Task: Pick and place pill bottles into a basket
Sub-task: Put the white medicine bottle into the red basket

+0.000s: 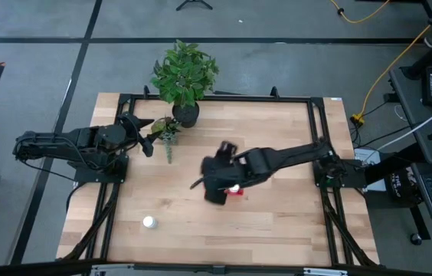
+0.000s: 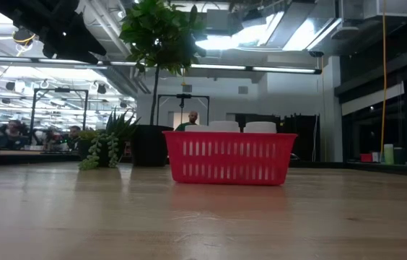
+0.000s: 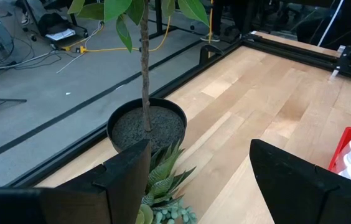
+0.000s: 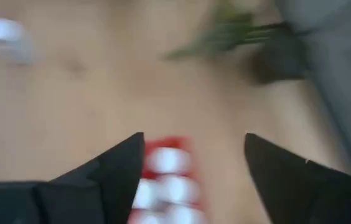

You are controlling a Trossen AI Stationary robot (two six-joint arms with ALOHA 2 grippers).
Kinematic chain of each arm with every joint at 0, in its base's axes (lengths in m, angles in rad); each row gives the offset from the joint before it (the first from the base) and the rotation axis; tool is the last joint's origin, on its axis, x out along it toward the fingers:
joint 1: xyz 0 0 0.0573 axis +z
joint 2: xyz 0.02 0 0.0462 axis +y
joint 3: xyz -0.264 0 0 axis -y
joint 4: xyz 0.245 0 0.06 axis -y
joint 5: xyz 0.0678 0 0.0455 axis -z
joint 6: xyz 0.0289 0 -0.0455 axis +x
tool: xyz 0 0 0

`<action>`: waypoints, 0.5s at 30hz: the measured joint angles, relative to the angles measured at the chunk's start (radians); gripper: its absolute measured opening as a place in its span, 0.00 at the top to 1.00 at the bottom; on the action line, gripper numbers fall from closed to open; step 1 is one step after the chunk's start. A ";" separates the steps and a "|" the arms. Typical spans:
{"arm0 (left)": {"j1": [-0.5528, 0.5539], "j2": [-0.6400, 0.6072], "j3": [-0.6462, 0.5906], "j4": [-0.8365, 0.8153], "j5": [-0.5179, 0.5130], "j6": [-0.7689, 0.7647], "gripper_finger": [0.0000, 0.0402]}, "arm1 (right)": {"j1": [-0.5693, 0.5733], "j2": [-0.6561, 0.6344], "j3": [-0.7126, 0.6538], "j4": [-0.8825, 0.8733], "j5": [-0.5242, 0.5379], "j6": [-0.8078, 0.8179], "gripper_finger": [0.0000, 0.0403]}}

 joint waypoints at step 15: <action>0.000 0.000 0.000 0.007 0.000 -0.028 0.34 | -0.158 -0.414 -0.002 -0.270 0.158 -0.101 0.34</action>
